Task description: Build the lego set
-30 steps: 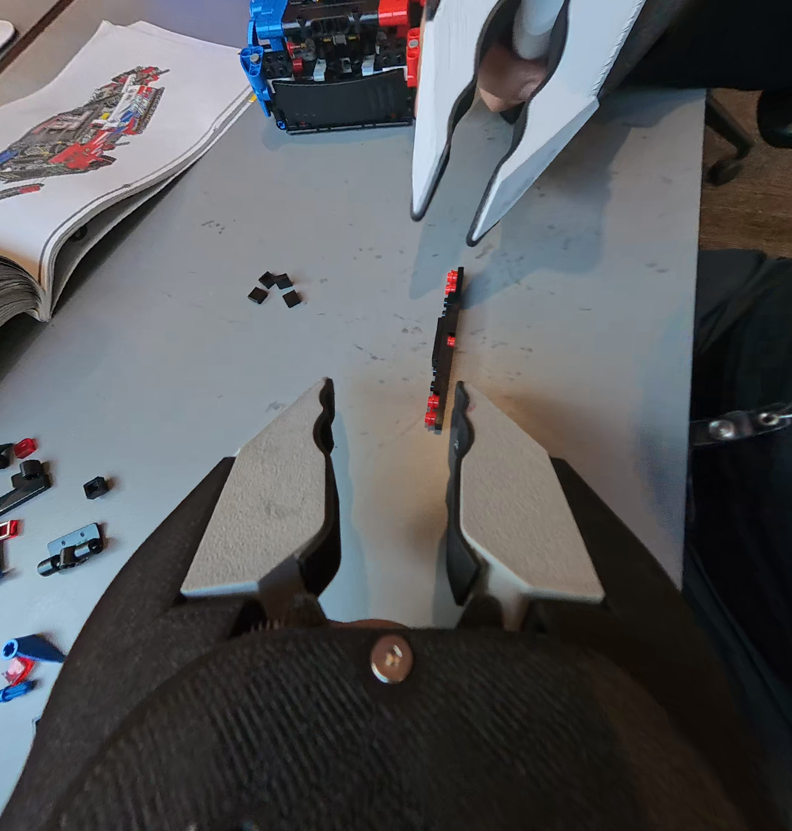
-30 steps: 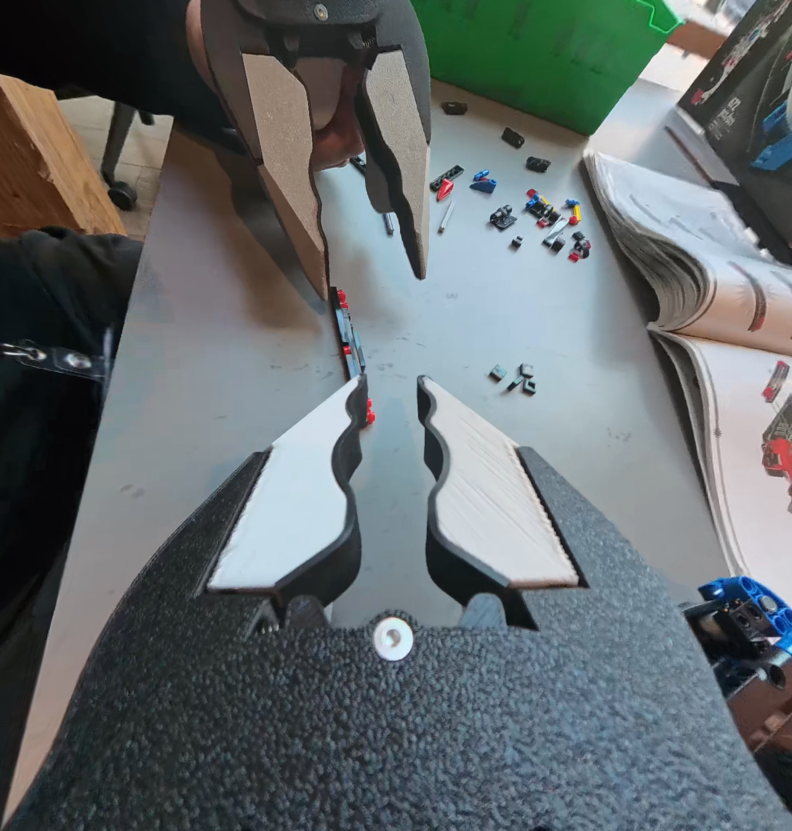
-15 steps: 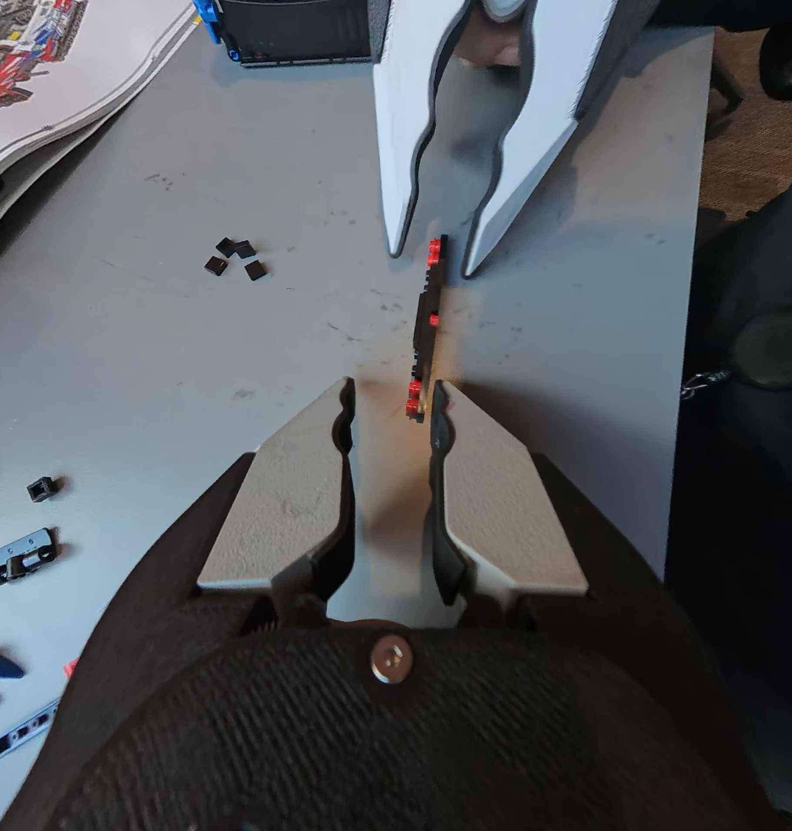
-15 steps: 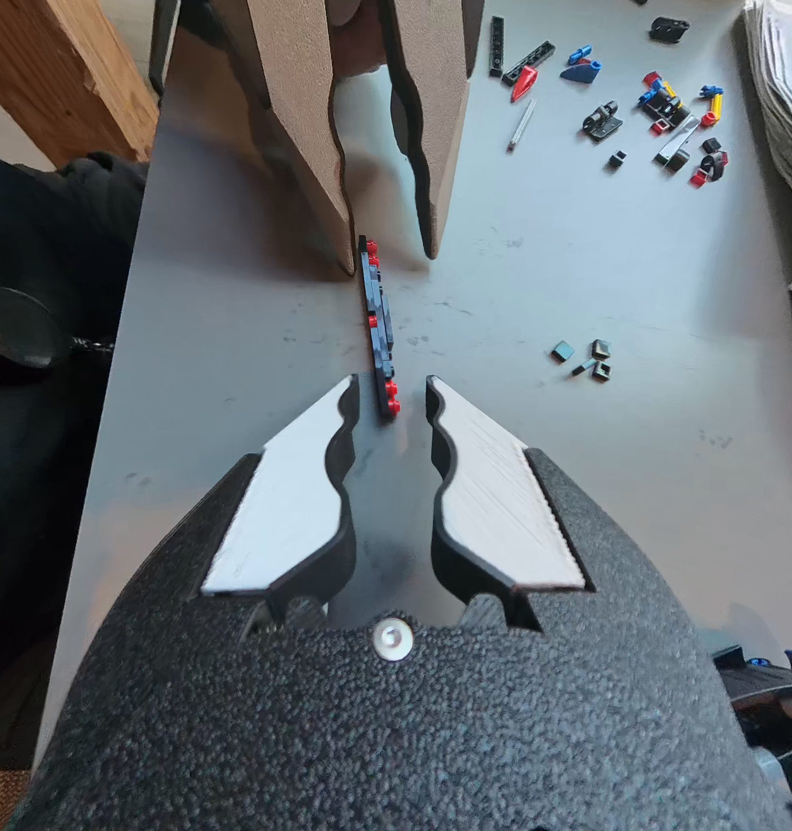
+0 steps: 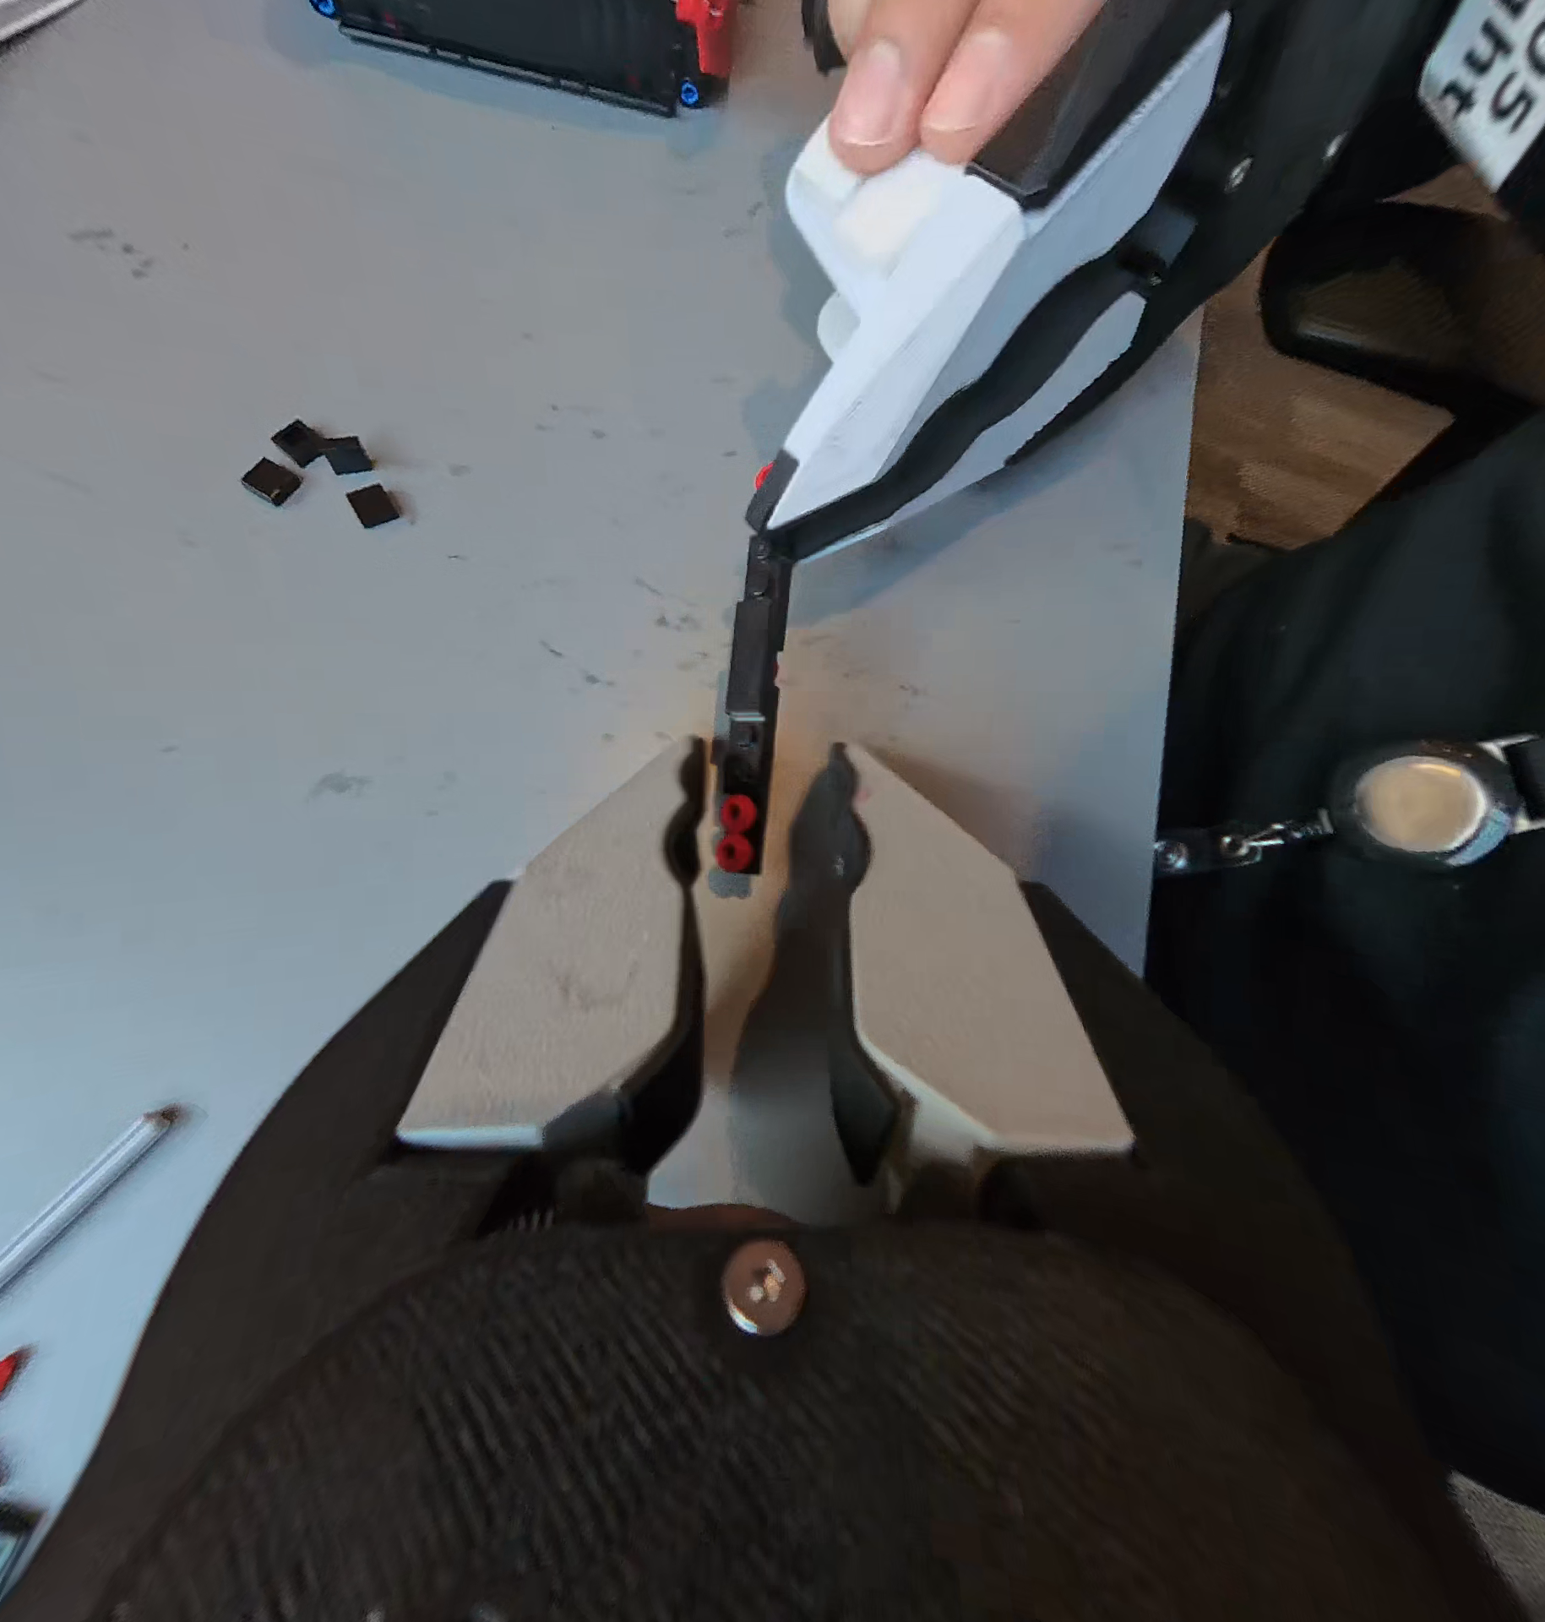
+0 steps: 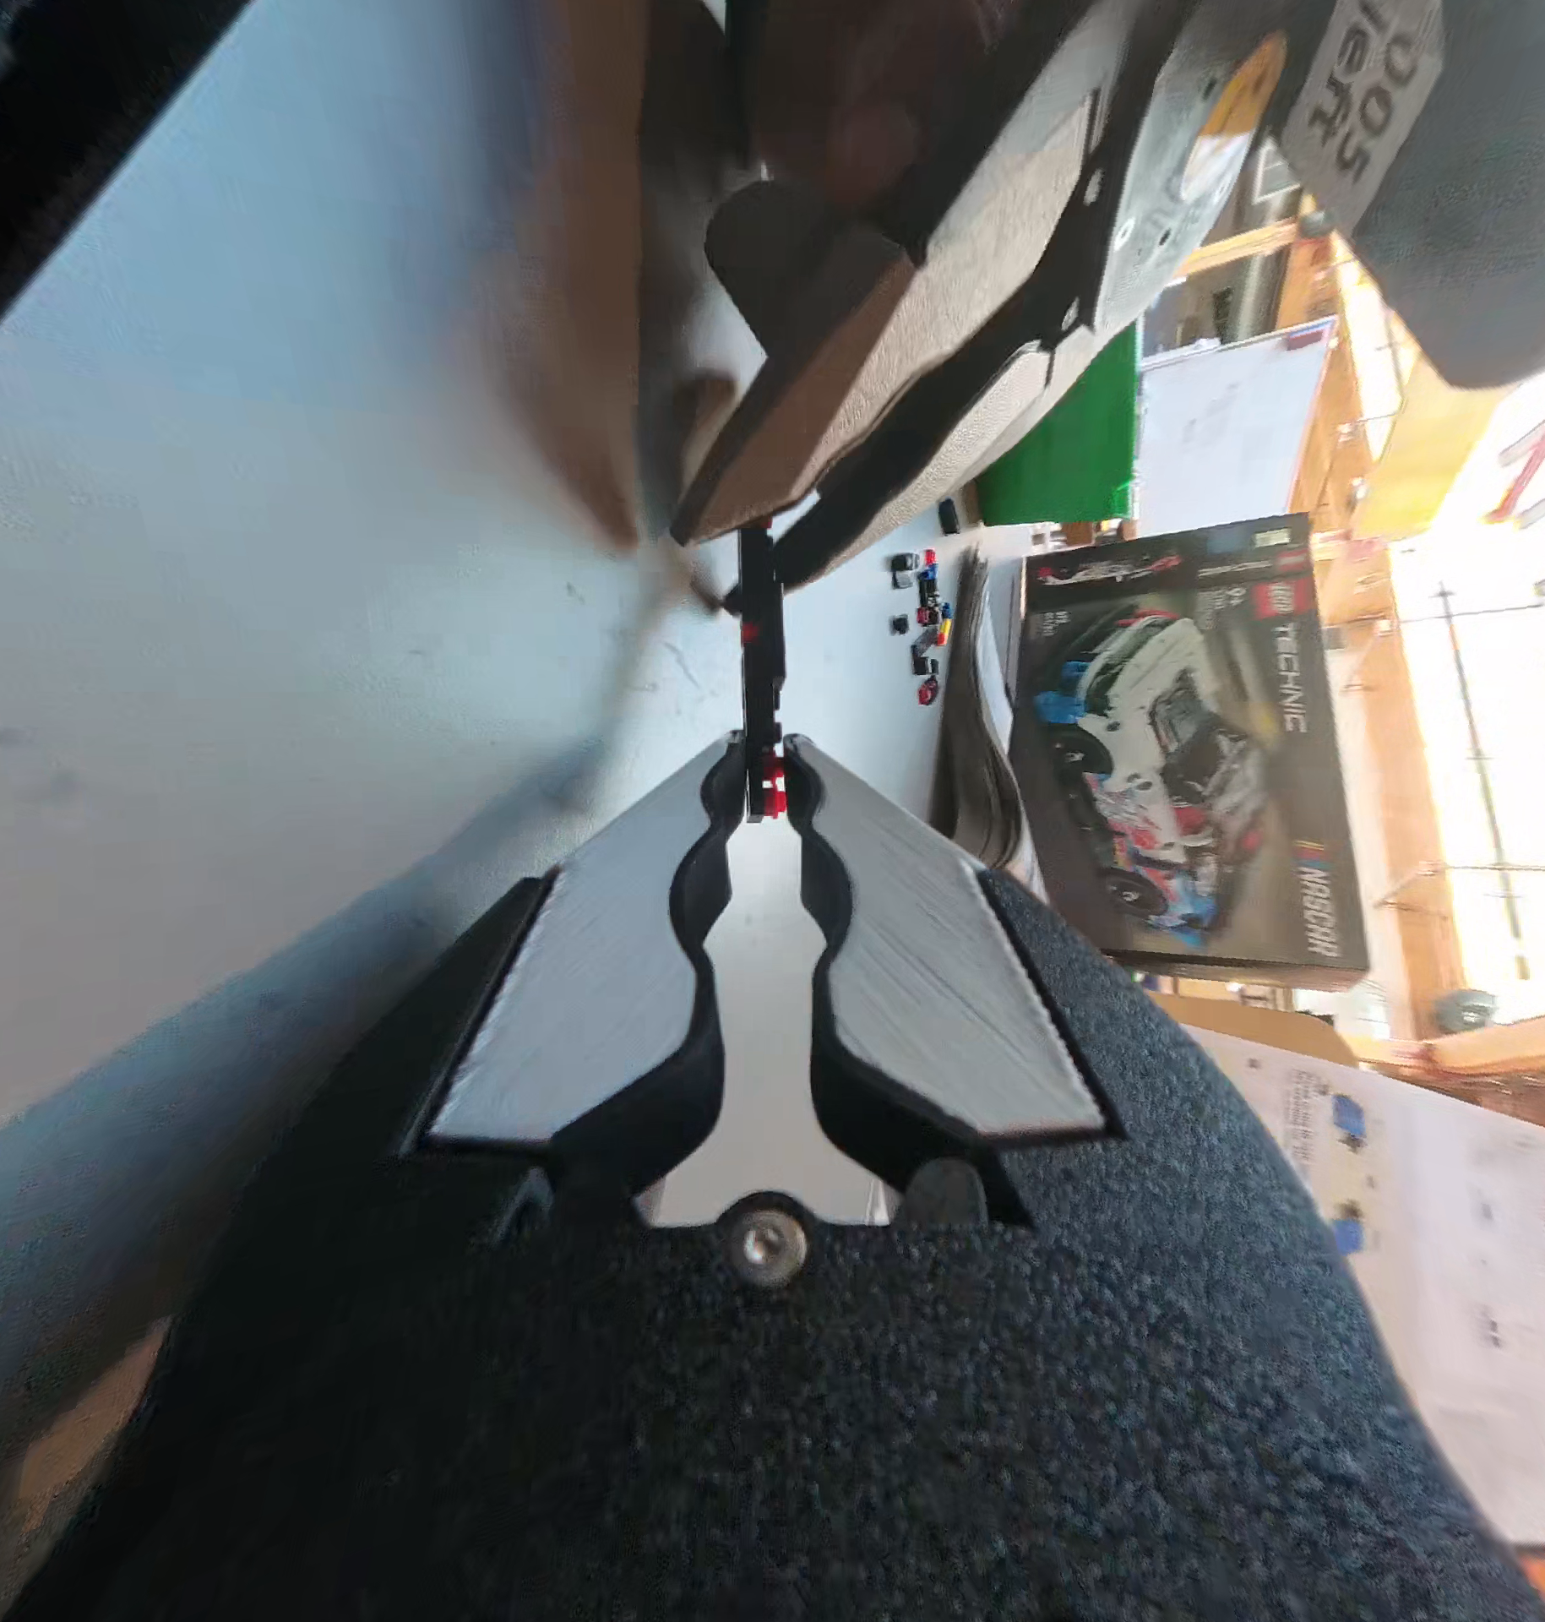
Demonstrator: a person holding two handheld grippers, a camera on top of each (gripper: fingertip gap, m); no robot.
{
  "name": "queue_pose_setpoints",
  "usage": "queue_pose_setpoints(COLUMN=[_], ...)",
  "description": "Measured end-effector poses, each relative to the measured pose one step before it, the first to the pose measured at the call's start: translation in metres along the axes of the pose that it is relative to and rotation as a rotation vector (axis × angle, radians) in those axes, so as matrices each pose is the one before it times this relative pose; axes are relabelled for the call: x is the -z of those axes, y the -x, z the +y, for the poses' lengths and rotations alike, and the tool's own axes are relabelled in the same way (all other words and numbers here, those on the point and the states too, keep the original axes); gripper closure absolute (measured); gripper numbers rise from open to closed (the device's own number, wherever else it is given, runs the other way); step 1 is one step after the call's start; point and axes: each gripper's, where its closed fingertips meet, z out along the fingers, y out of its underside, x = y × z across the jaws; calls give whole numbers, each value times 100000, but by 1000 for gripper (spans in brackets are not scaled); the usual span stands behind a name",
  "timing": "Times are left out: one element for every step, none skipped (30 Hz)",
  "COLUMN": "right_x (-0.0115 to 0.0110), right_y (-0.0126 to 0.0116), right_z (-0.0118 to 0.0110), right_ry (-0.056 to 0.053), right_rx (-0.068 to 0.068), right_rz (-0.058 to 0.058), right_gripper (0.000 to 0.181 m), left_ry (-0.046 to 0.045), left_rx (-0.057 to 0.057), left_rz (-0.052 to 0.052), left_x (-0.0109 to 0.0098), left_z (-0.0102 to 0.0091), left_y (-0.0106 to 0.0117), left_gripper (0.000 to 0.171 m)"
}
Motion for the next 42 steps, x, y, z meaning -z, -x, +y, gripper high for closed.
queue_pose_setpoints(right_x=[5, -16, -13, 67, 142, 275, 551, 999, 1591, 2256, 2866, 3305, 3453, 3095, 2148, 861, -217, -932, -1284, -1384, -1170, -570, 165, 495, 626, 674, 710, 624, 425, 230, 118, -6, -138, -219, -220, -171, -83, -42, -14, 54, 228, 413], right_y=[107, 299, 229, 146, 164, 115, 52, -103, -452, -995, -1785, -3097, -4434, -5302, -5486, -4724, -3404, -2468, -2284, -1392, 111, 726, 853, 1298, 1353, 1532, 1897, 2158, 2210, 2112, 2029, 1793, 1506, 1076, 562, 372, 557, 733, 465, 55, -99, -162], right_z=[37, 143, 211, 110, 103, 152, 103, -7, -118, -184, 128, 1043, 2170, 3316, 4220, 4301, 3735, 3434, 3174, 2644, 1929, 708, -202, 38, 291, 384, 327, 137, -179, -461, -611, -672, -697, -646, -483, -330, -274, -234, -120, -35, -61, -150], right_ry=[542, 782, 972, 470, 587, 1041, 582, -226, -1122, -2576, -2382, 1728, 6974, 11388, 14428, 14076, 11645, 11464, 12038, 10524, 8120, 2093, -3005, -784, 1243, 1739, 1556, 572, -1047, -2464, -2984, -2886, -2834, -2836, -2323, -1611, -1340, -1074, -425, 122, -122, -985], right_rx=[295, -1127, -1794, -1989, -2696, -4417, -6514, -8472, -10380, -11673, -11519, -10162, -9057, -9645, -11326, -11201, -8006, -3429, 406, 3165, 2331, 157, -74, 104, 37, 362, 1057, 1775, 1837, 1366, 1213, 819, 1254, 1959, 1290, -166, -1164, -799, 327, 1461, 1898, 1141], right_rz=[-56, -1535, -1143, -689, -1188, -1533, -1679, -1334, 115, 2646, 6104, 11734, 15833, 16161, 13142, 6725, 156, -1830, 2506, 2624, -2555, -3334, -1968, -4159, -3286, -2499, -2533, -2340, -1699, -1304, -1865, -2179, -2089, -1043, 183, -548, -2794, -3885, -2008, 468, 1049, 953], right_gripper=[174, 174, 174, 174, 173, 171, 168, 168, 172, 178, 181, 181, 181, 181, 181, 181, 181, 181, 181, 181, 181, 181, 181, 181, 181, 181, 181, 181, 181, 181, 181, 181, 181, 181, 181, 181, 181, 181, 181, 181, 180, 175], left_ry=[1103, -337, -221, 42, 420, 1035, 2036, 2595, 2848, 2122, 1172, 605, -153, -664, -749, -726, -571, -337, -118, 189, 104, 136, 503, 691, 600, 522, 535, 563, 309, 35, 28, 59, -75, -424, -732, -636, -630, -566, -371, -247, -211, -347], left_rx=[261, -357, 415, -215, -2192, -3993, -5189, -4726, -3987, -4032, -3359, -2102, -1712, -1882, -1593, -1499, -1398, -170, 1458, 1627, 733, 232, 198, 212, -218, -559, -314, 163, 295, 206, -58, -258, -357, -868, -1128, -1099, -1108, -1136, -870, -557, 99, 670], left_rz=[1568, -7, -1022, -1016, -2384, -4392, -5019, -3507, -2501, -1654, -1425, -1181, -600, -855, -1926, -2782, -2705, -1618, -68, 82, -129, -377, -374, -414, -515, -511, -379, -345, -115, 20, 139, 347, 829, 1527, 1371, 405, 97, 158, 240, 508, 803, 1129], left_x=[-104, -82, -84, -81, -44, 18, 97, 151, 140, 86, 67, 35, 9, 2, -6, -37, -27, -25, -10, -14, -4, 10, 13, 2, 5, 6, -23, -50, -65, -101, -114, -135, -133, -131, -151, -175, -192, -200, -210, -194, -141, -124], left_z=[160, -46, -76, -54, -15, 34, 104, 112, 135, 107, 71, 52, -1, -4, 8, 25, 45, 28, -7, 5, 2, 5, 8, 16, 3, 1, -12, -32, -77, -121, -171, -185, -234, -276, -301, -299, -303, -322, -312, -268, -217, -179], left_y=[-135, -27, 89, 32, 143, 363, 419, 242, 168, 64, 85, 102, 11, 20, 170, 289, 291, 162, 1, 3, 5, 3, -7, -16, 7, -1, 14, 37, 5, -10, -42, -70, -150, -267, -266, -152, -143, -140, -111, -101, -83, -80], left_gripper=[164, 165, 166, 166, 166, 166, 166, 166, 165, 166, 166, 166, 166, 166, 166, 166, 166, 166, 166, 166, 166, 166, 166, 166, 166, 166, 166, 166, 166, 166, 166, 166, 166, 166, 166, 166, 166, 166, 166, 166, 166, 166])
